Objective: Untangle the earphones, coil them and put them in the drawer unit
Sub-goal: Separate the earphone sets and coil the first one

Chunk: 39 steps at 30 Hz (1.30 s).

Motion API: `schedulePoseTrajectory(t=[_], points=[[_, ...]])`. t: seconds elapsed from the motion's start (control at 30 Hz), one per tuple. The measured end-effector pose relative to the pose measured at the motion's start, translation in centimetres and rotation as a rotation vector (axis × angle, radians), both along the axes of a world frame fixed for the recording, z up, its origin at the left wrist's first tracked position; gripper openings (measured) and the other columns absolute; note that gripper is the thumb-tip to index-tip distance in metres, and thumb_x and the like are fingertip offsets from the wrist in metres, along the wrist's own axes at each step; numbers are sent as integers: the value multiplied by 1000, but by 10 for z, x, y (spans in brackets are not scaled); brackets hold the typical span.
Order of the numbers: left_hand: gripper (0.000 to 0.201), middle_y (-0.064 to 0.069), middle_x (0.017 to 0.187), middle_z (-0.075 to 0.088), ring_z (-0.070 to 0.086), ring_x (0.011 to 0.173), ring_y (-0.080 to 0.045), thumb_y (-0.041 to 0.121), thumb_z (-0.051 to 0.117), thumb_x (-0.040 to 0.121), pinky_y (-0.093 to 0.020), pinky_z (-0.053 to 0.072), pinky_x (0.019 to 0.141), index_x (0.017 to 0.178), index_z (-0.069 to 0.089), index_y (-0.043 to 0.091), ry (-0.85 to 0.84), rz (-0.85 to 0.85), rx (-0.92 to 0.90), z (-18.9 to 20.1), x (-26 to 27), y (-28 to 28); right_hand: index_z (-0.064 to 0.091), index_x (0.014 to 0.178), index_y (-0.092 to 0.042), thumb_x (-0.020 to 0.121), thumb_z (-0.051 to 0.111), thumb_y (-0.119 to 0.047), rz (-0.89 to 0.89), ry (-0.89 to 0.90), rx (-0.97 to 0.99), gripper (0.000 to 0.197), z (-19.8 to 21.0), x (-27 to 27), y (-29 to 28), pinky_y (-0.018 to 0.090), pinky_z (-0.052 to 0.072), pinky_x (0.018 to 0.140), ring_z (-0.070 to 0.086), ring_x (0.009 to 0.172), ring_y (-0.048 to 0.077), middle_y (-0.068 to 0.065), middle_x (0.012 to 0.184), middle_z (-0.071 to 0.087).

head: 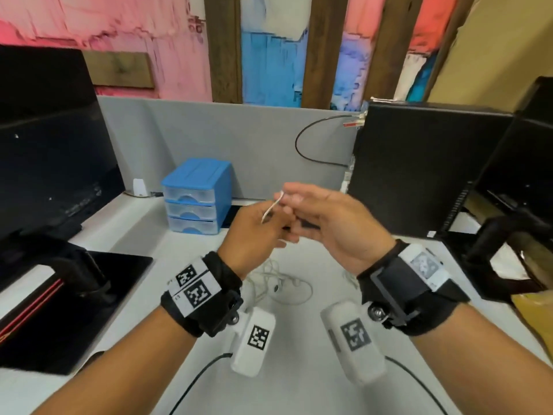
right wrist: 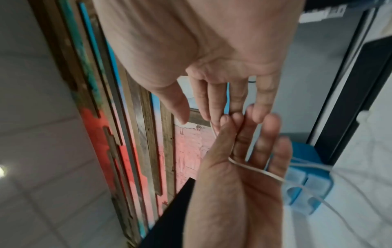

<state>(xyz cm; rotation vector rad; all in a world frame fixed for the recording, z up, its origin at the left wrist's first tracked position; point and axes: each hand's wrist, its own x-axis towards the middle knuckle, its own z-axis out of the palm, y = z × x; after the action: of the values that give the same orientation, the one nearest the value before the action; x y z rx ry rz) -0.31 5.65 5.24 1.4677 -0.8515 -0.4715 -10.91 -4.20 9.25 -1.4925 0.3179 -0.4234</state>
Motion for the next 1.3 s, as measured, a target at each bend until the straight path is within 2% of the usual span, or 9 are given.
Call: schedulePoseTrajectory(t=[0.1,0.2,0.33,0.53,0.73,0.87,1.03,1.17,1.3], points=[[37,-2,64,65,52,42,-11,31,48,102,-19,40,43,81,67,6,-31,-72,129,-15,1,6,64,120,-23,92,63,-13,-197,88,-364,30,-22,-8,-5,27,49,87,66,93,7,9,102,73],[40,6,49,51,41,41,-3,30,46,102,-15,36,47,73,64,8,-204,-221,297,-25,-7,10,61,119,-26,89,59,0,-137,149,-601,39,-54,-17,-10,25,44,93,58,109,-1,-8,113,66],[41,12,42,42,33,36,-2,30,45,103,-15,25,40,67,48,11,38,-292,308,-24,-13,8,66,102,-1,90,60,0,76,2,-263,13,-94,-26,-6,29,53,80,68,81,14,2,85,73],[41,6,49,30,20,43,-9,41,44,102,-20,18,42,68,46,18,216,-331,362,-42,-16,4,69,102,-2,91,66,-27,94,81,-36,27,-111,-42,-21,28,53,79,61,72,18,7,71,62],[38,-1,52,42,35,41,-15,35,40,104,-25,33,47,73,47,15,272,-275,371,-53,-22,-2,67,80,-5,93,58,-7,-338,74,66,16,-115,-36,-45,30,49,64,50,57,22,4,55,46],[37,-4,56,48,45,46,-18,30,43,103,-29,46,57,72,51,13,305,-216,343,-55,-17,1,67,90,-8,93,53,-2,-528,211,84,16,-124,-40,-77,32,46,70,59,74,27,12,74,59],[37,0,49,39,33,41,-13,31,49,101,-26,42,51,71,58,10,213,-272,381,-49,-22,2,45,142,-28,97,51,-5,-204,177,-487,51,-116,-41,-46,21,34,104,47,128,4,-9,137,55],[38,2,47,31,27,43,-13,32,49,101,-22,30,44,69,54,12,214,-244,325,-45,-26,3,62,120,-16,98,52,-12,3,0,-254,25,-106,-34,-19,26,52,81,63,86,13,8,89,68],[36,-1,52,38,28,45,-15,34,46,102,-22,32,43,74,54,13,269,-207,308,-43,-21,4,70,94,6,95,59,-7,-123,-18,-304,17,-98,-41,-23,9,39,55,51,51,-1,-15,56,60]])
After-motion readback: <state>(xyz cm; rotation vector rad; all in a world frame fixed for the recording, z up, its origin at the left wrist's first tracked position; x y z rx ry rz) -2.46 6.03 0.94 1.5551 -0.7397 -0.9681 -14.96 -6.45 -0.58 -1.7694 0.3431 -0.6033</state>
